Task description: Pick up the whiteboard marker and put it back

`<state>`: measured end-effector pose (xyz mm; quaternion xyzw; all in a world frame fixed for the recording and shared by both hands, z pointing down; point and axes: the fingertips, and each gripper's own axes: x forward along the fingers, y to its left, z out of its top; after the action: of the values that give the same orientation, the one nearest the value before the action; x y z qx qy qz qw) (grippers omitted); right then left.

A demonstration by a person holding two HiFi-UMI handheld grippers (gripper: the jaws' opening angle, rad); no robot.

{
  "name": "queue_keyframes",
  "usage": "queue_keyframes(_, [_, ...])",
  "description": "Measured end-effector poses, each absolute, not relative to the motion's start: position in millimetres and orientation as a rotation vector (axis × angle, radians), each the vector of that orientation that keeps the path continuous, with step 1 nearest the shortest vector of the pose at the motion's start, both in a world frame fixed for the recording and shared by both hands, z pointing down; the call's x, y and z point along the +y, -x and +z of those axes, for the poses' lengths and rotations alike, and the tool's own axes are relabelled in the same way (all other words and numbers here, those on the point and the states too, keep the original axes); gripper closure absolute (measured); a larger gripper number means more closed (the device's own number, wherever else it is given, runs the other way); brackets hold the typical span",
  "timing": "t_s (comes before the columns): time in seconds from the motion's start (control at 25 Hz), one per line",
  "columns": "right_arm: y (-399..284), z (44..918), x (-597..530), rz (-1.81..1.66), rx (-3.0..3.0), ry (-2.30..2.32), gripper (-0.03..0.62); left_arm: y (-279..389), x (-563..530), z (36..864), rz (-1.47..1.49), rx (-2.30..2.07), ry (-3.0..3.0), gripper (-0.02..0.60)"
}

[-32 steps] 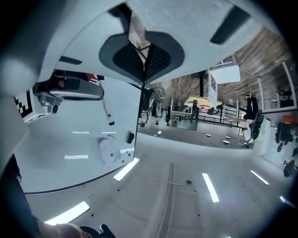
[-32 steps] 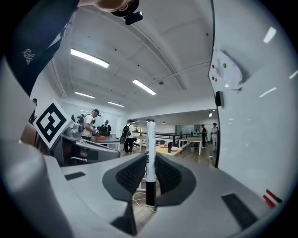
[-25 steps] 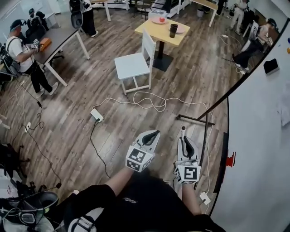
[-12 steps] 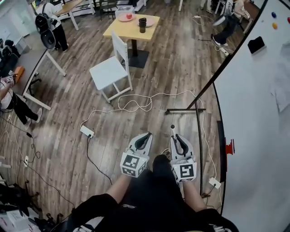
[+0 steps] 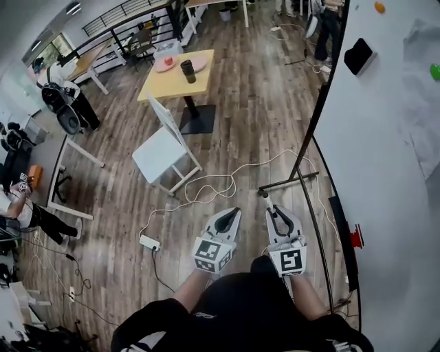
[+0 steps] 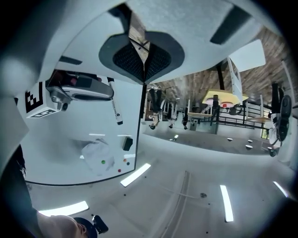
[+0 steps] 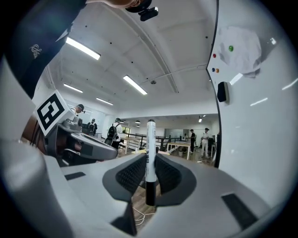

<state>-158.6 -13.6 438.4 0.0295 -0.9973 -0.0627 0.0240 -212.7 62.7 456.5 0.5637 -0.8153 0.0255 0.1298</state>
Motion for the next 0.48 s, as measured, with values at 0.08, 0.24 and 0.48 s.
queue_keyframes(0.08, [160.4,439.8,-37.1,-0.199,-3.084,-0.134,0.539,217.3,33.9,458.0,0.087,-2.347,-1.672,0.574])
queue_keyframes(0.24, [157.9,455.4,-76.9,-0.144,-3.047,-0.194,0.539,217.8,-17.1,472.4,0.098,-2.277,-1.718,0.574])
queue_keyframes(0.48, [147.8,469.9,-132.4,-0.081,-2.972,-0.357,0.539,211.1,-69.5,489.2,0.141,-2.146,-1.799,0.574])
